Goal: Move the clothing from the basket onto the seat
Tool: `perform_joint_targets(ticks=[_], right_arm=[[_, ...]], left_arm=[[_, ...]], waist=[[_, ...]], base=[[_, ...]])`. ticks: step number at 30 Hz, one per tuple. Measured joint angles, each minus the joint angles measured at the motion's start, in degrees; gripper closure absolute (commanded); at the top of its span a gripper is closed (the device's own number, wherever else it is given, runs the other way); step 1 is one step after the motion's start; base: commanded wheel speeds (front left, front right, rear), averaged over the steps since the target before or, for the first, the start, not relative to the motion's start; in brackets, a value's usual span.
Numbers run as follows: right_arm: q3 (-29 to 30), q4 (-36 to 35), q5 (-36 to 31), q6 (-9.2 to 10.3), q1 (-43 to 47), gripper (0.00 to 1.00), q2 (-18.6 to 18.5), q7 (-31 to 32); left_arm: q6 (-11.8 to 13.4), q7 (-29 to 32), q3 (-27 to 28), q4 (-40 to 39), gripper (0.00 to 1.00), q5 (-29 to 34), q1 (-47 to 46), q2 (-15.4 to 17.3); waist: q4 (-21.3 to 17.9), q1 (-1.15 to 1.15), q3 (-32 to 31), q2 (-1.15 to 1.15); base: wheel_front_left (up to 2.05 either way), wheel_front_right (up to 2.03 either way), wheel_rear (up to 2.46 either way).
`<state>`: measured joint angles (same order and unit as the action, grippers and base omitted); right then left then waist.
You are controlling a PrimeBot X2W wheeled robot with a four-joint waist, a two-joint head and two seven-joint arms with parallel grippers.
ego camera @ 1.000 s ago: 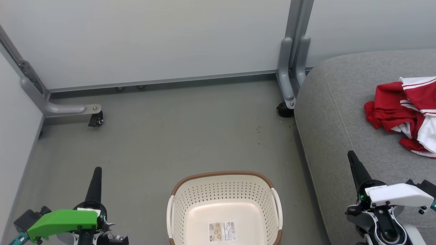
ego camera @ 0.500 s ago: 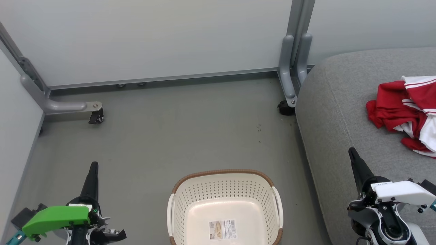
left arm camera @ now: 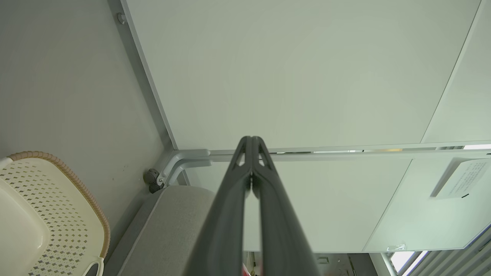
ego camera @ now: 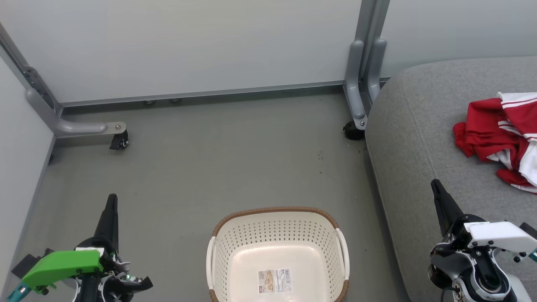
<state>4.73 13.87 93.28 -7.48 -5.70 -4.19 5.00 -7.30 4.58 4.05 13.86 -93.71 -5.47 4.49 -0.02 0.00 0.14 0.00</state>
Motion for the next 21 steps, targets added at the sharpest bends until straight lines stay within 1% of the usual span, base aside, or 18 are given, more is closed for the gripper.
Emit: perform_joint_targets(ticks=[21], right_arm=[[0.4, 0.1, 0.4, 0.0, -0.2, 1.0, 0.3, 0.5]], left_arm=[[-0.1, 0.5, 0.7, 0.1, 1.0, -0.4, -0.2, -0.2]], waist=[[0.0, 0.0, 0.0, 0.0]], base=[[0.0, 0.0, 0.0]])
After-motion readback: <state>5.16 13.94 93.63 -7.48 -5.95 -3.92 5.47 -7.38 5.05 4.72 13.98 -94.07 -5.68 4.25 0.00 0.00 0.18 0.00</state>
